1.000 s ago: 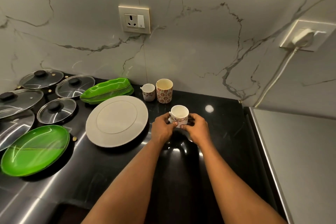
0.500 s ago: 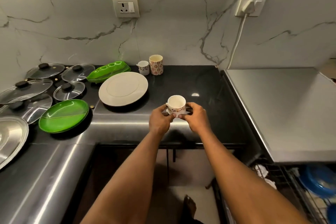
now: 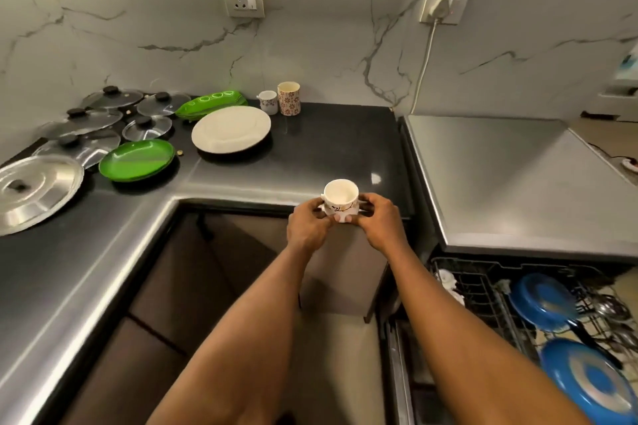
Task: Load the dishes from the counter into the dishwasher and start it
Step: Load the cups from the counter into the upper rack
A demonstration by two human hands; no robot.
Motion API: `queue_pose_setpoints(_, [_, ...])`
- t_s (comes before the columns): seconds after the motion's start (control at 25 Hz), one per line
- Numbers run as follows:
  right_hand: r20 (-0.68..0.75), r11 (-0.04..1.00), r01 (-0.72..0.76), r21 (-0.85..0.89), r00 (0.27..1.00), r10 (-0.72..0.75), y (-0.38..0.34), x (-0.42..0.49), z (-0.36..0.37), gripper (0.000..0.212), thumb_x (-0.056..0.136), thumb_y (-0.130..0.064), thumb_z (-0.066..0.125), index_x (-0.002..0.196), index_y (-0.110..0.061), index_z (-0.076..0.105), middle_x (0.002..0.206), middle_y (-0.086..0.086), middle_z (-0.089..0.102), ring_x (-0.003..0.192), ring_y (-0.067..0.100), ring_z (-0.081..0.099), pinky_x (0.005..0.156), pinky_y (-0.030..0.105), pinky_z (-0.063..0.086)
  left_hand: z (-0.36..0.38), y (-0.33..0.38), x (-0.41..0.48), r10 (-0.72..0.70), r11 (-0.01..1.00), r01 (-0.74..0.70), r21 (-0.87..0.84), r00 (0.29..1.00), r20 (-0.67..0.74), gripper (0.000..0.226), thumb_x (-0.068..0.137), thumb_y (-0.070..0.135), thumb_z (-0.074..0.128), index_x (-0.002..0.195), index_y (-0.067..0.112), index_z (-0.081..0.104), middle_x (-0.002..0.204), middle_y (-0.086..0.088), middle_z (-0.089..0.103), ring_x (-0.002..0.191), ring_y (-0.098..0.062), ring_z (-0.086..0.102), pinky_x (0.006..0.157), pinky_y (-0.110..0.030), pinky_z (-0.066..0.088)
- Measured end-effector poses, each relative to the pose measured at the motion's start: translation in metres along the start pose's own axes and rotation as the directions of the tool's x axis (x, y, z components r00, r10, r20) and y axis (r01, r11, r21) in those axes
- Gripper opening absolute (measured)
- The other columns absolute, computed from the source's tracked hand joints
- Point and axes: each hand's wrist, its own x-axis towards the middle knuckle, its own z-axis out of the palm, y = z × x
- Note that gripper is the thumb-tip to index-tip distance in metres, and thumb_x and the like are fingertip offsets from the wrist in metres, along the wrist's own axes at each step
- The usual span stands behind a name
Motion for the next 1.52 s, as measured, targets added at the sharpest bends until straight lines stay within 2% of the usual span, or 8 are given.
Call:
queue_pose_setpoints(0.48, [0.199,0.999,0.018,0.039,0.980,-0.025,0.059,-0.172,-0.066,0.057,0.068,-0.012,0.086,0.121,-0.009,0.064,0.111,0.006,0.070,0.100,0.015,0.065,0.091,0.033,0.053,0.060,-0.026,-0.218,-0.135,0.987,0.149,0.065,0.974,-0.183,0.060,0.081,0.022,0.080,0.136,0.020,0.058,0.117,-0.001,0.071,0.112,-0.018,0.063,0.101,-0.042,0.049])
queue_pose_setpoints(0.64, [0.212,0.999,0.026,0.023,0.977,-0.030,0.070,-0.229,-0.077,0.056,0.067,-0.014,0.086,0.119,-0.011,0.066,0.108,0.003,0.072,0.098,0.012,0.066,0.090,0.034,0.055,0.068,-0.047,-0.275,-0.140,0.986,0.155,0.067,0.972,-0.188,0.054,0.080,0.023,0.080,0.131,0.020,0.063,0.109,0.000,0.073,0.106,-0.019,0.065,0.097,-0.041,0.052])
queue_pose_setpoints(0.84, [0.231,1.000,0.000,-0.002,0.973,0.001,0.097,-0.304,-0.103,0.052,0.069,-0.012,0.082,0.119,-0.011,0.066,0.107,0.004,0.072,0.096,0.014,0.067,0.088,0.039,0.055,0.097,-0.081,-0.338,-0.143,0.989,0.140,-0.040,0.984,-0.108,0.051,0.077,0.014,0.081,0.125,0.008,0.065,0.108,-0.005,0.073,0.100,-0.021,0.068,0.094,-0.042,0.054])
queue_pose_setpoints(1.12, [0.267,0.995,-0.070,-0.067,0.960,0.086,0.143,-0.364,-0.153,0.052,0.070,-0.010,0.082,0.119,-0.004,0.065,0.111,0.006,0.070,0.100,0.019,0.066,0.090,0.038,0.053,0.153,-0.096,-0.403,-0.169,0.981,0.167,-0.095,0.986,-0.010,0.053,0.077,0.024,0.079,0.126,0.007,0.066,0.110,-0.013,0.073,0.105,-0.032,0.067,0.093,-0.041,0.053])
queue_pose_setpoints(1.28, [0.245,0.988,-0.153,-0.015,0.958,0.152,0.165,-0.360,-0.185,0.042,0.072,-0.008,0.081,0.111,-0.005,0.067,0.104,0.004,0.070,0.096,0.017,0.065,0.090,0.038,0.053,0.189,-0.086,-0.400,-0.241,0.965,0.246,-0.092,0.968,0.064,0.040,0.088,0.018,0.072,0.127,0.008,0.065,0.108,-0.020,0.071,0.102,-0.038,0.066,0.081,-0.043,0.054])
queue_pose_setpoints(1.36, [0.235,0.978,-0.207,0.005,0.951,0.200,0.185,-0.352,-0.206,0.038,0.072,-0.009,0.082,0.108,-0.005,0.068,0.102,0.004,0.071,0.095,0.017,0.067,0.089,0.041,0.054,0.215,-0.077,-0.394,-0.251,0.960,0.264,-0.098,0.960,0.123,0.038,0.091,0.020,0.070,0.127,0.007,0.064,0.104,-0.018,0.072,0.085,-0.029,0.069,0.067,-0.032,0.051])
queue_pose_setpoints(1.44, [0.253,0.973,-0.231,0.019,0.942,0.219,0.207,-0.340,-0.229,0.033,0.074,-0.009,0.081,0.104,-0.006,0.069,0.100,0.004,0.072,0.092,0.016,0.068,0.088,0.041,0.055,0.248,-0.069,-0.386,-0.248,0.960,0.265,-0.088,0.953,0.173,0.036,0.092,0.020,0.068,0.126,0.006,0.065,0.107,-0.019,0.071,0.092,-0.032,0.069,0.071,-0.026,0.048])
queue_pose_setpoints(1.52, [0.267,0.964,-0.263,0.039,0.932,0.244,0.234,-0.323,-0.252,0.029,0.076,-0.010,0.079,0.104,-0.009,0.069,0.098,0.003,0.073,0.090,0.015,0.069,0.088,0.043,0.056,0.284,-0.063,-0.375,-0.271,0.958,0.284,-0.039,0.942,0.196,0.037,0.091,0.019,0.070,0.125,0.006,0.065,0.110,-0.021,0.071,0.101,-0.037,0.068,0.079,-0.035,0.054])
